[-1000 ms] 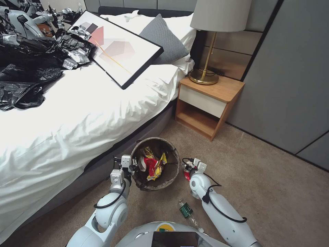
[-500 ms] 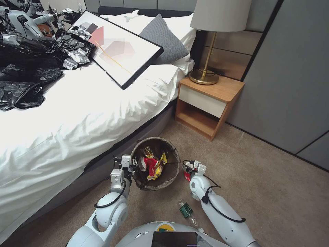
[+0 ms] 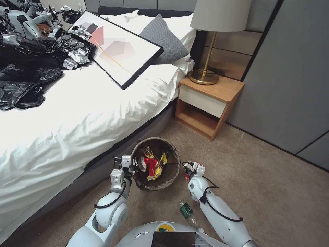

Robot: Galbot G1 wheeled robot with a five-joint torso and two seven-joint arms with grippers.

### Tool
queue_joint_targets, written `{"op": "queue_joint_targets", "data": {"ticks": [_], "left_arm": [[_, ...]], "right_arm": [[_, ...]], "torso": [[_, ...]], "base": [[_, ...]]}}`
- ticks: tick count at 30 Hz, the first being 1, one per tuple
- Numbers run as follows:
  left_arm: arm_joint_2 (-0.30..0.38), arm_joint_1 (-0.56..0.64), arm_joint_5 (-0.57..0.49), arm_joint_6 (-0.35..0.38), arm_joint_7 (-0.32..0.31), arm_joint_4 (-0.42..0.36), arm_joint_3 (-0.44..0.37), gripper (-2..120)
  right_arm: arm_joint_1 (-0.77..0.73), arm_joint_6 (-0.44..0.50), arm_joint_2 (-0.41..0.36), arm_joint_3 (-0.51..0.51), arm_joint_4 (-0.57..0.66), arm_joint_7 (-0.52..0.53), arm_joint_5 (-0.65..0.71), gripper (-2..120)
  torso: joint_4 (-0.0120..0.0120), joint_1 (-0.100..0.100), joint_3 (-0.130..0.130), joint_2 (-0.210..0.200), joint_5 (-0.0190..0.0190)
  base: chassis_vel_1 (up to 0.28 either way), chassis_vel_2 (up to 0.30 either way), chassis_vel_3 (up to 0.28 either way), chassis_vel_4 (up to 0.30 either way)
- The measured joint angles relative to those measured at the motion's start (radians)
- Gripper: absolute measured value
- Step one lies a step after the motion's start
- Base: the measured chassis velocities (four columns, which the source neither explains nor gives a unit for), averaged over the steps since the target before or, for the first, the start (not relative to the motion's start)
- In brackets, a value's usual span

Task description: Pick up the trash bin, then pick up the garbage from the floor and place it into the trash bin.

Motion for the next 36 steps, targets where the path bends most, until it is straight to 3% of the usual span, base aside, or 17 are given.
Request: {"op": "queue_joint_targets", "data": {"ticks": [9,11,26,36], "left_arm": [[0.0,0.003,0.001,0.0,0.0,-0.007,-0.001,0],[0.0,0.003,0.001,0.0,0.0,-0.007,-0.001,0],[0.002,-0.004,-0.002,0.002,-0.001,-0.005,0.002,0],[0.003,-0.003,-0.004,0.003,-0.001,-0.005,0.003,0]], "right_arm": [[-0.001,0.009,0.007,0.001,-0.009,-0.004,-0.014,25],[-0.003,0.01,0.005,0.003,0.0,-0.002,-0.016,14],[-0.01,0.014,0.003,0.012,0.029,0.015,-0.03,3],[-0.03,0.015,-0.017,0.068,0.178,0.053,-0.069,0]], "torso": [[0.0,0.0,0.0,0.0,0.0],[-0.0001,0.0,0.0,0.0,0.0],[0.0,0.0,0.0,0.0,0.0002],[-0.0002,0.0,0.0,0.0,0.0001]], "base": [[0.0,0.0,0.0,0.0],[0.0,0.0,0.0,0.0],[0.0,0.0,0.0,0.0],[0.0,0.0,0.0,0.0]]}}
